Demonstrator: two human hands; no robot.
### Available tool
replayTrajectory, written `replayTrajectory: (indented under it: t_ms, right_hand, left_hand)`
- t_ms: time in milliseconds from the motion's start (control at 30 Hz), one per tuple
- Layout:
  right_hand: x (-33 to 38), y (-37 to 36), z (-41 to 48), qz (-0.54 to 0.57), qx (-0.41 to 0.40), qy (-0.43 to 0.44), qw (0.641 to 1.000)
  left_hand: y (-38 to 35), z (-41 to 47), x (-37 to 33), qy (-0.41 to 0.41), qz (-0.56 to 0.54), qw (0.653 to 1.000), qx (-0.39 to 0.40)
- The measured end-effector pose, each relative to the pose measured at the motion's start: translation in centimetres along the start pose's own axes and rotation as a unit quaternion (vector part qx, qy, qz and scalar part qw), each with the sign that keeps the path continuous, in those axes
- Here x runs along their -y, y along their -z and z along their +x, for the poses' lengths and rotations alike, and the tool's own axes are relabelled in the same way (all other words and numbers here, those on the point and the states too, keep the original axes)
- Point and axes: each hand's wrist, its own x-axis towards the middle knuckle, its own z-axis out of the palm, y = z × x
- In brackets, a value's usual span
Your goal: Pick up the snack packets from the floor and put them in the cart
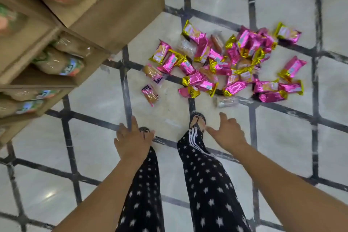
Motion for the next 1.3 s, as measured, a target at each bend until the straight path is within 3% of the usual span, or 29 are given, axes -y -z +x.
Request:
replayTrajectory:
  t_ms: [133, 333, 533, 800, 900, 1167, 1300]
  right_hand:
    - [0.9, -1.5, 10.2, -0.005, -0.009, 0.026, 1.000]
    - [3.4, -6.6, 22.6, 0.103, -0.048, 0.017, 0.993]
    - [5.4, -11.1, 31.0, 0.101, -0.062, -0.009, 0.993]
    - [6.6, -18.5, 26.3, 0.086, -0.116, 0.048, 0.988]
    - [7.1, -19.9, 24.8, 0.050, -0.106, 0.009, 0.993]
    - [9.0, -24.3, 28.6, 0.084, -0.028, -0.060, 0.994]
    - [10.1, -27.4, 29.7, 0.160, -0.071, -0.081, 0.981]
  left_hand:
    - [-3.8, 7.7, -3.4, 0.007, -0.032, 0.999, -0.019]
    - [-7.0, 18.1, -5.9, -0.064, 0.090, 0.993, -0.050]
    - [-10.7, 25.9, -6.5, -0.064, 0.100, 0.991, -0.066]
    - [-12.9, 28.8, -5.1, -0.058, 0.107, 0.992, -0.038]
    - [-13.1, 29.2, -4.7, -0.065, 0.107, 0.991, -0.039]
    - [-16.3, 33.6, -4.0, -0.028, 0.035, 0.998, -0.034]
    - [-18.6, 35.2, -4.9, -0.025, -0.045, 0.995, -0.083]
